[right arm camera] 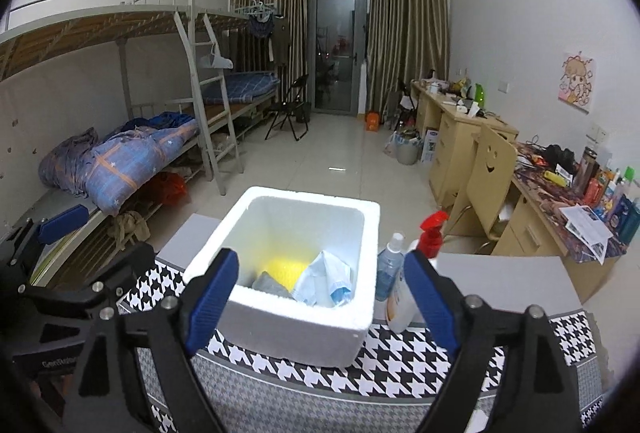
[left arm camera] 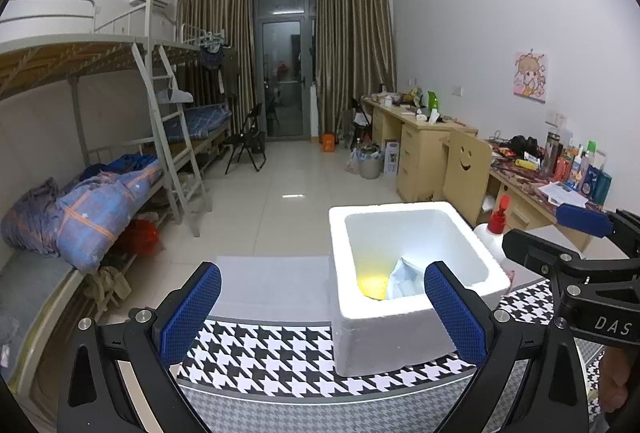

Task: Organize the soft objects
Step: 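Withdraw both tools from the foam box back over the table, then move both grippers toward the white tissues and green packet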

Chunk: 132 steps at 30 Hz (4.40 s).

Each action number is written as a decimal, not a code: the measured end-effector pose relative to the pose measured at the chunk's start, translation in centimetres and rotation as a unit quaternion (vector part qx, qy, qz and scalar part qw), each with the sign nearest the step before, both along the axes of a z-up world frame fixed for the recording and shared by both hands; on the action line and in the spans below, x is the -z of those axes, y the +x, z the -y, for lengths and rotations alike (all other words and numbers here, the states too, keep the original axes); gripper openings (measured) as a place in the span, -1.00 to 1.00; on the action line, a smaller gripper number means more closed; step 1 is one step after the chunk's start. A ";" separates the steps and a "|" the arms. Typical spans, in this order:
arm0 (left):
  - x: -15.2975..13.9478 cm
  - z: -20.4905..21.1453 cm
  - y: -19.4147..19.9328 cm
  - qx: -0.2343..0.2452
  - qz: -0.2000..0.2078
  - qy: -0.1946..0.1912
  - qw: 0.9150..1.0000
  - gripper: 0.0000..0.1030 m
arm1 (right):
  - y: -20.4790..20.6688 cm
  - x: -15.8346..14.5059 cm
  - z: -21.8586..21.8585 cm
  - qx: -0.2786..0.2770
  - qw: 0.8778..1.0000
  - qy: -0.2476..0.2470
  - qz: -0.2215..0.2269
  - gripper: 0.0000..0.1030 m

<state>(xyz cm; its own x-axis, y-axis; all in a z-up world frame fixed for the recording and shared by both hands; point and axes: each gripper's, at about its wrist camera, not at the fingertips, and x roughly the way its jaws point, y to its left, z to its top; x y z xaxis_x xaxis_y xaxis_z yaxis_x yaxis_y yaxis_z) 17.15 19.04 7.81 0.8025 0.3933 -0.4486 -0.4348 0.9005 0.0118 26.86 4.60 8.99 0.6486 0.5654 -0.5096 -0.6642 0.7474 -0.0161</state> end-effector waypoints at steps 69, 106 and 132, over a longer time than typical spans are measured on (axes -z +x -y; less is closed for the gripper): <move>0.7 15.4 -8.7 0.088 0.056 0.019 0.994 0.98 | -8.7 1.6 17.0 0.078 0.995 0.045 0.037 0.76; 5.6 19.0 -5.8 0.154 0.054 -0.019 0.986 0.98 | -6.5 6.8 21.7 0.126 0.991 0.049 -0.002 0.76; 9.7 22.5 -1.4 0.182 -0.004 -0.037 0.983 0.98 | -4.8 10.3 25.3 0.137 0.990 0.036 -0.019 0.76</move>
